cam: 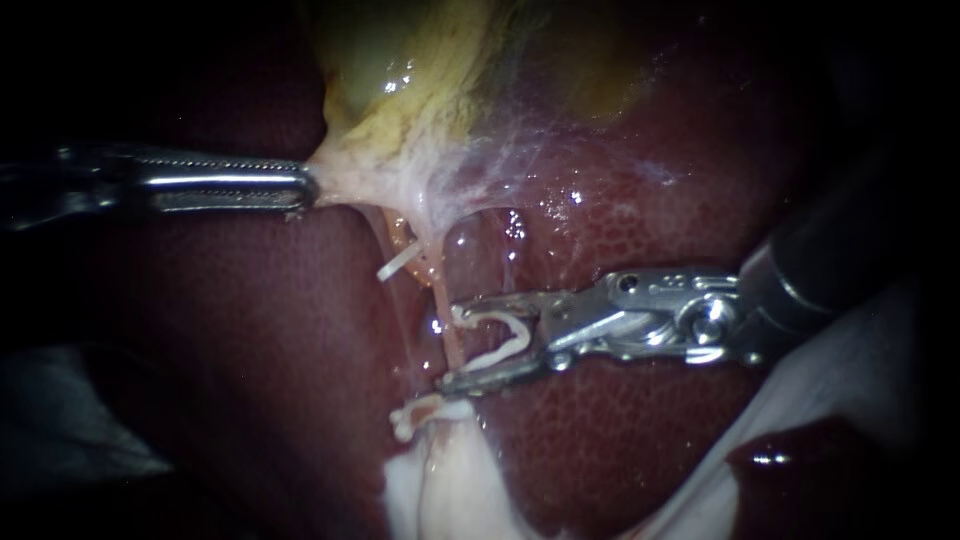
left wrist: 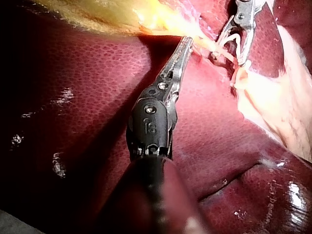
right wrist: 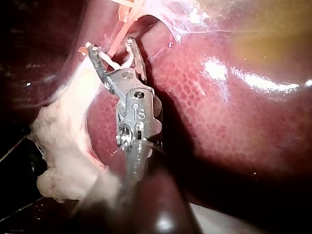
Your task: Clipping first clip right tube
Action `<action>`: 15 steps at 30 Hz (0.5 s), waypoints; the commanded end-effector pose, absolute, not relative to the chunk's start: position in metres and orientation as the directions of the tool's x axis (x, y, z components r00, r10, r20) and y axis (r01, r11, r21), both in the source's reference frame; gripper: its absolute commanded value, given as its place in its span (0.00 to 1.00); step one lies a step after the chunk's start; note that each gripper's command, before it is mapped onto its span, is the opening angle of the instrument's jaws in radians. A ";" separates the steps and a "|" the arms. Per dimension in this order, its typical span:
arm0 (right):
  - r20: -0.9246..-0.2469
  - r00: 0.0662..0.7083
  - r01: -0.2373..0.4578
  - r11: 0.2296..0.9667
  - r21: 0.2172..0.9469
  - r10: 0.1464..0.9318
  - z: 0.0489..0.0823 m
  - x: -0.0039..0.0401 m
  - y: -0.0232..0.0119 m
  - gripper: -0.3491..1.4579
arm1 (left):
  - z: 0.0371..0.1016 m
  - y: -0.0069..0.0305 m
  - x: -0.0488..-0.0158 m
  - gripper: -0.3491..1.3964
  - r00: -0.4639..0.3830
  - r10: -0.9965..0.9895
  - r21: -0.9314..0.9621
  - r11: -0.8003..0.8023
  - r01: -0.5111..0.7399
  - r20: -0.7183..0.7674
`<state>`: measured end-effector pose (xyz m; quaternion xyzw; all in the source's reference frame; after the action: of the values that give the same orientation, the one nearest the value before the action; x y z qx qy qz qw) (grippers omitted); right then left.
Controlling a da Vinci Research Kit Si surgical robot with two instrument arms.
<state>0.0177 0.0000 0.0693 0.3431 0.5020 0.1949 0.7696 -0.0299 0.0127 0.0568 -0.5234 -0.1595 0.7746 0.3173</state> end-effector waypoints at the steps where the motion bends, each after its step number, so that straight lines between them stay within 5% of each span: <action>1: -0.631 0.413 0.047 0.677 0.735 0.656 0.0695 0.0178 -0.0001 0.47 | 0.0569 0.0127 -0.0299 0.00 -0.251 0.659 -0.579 -0.747 -0.326 -0.709; 15: -0.545 0.333 0.156 0.525 0.837 0.770 0.0685 0.0189 -0.0011 0.47 | 0.0569 0.0126 -0.0300 0.00 -0.251 0.659 -0.579 -0.748 -0.326 -0.709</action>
<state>0.0190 -0.0013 0.0681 0.4379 0.5373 0.2192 0.6867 -0.0300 0.0126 0.0569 -0.5228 -0.1588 0.7748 0.3179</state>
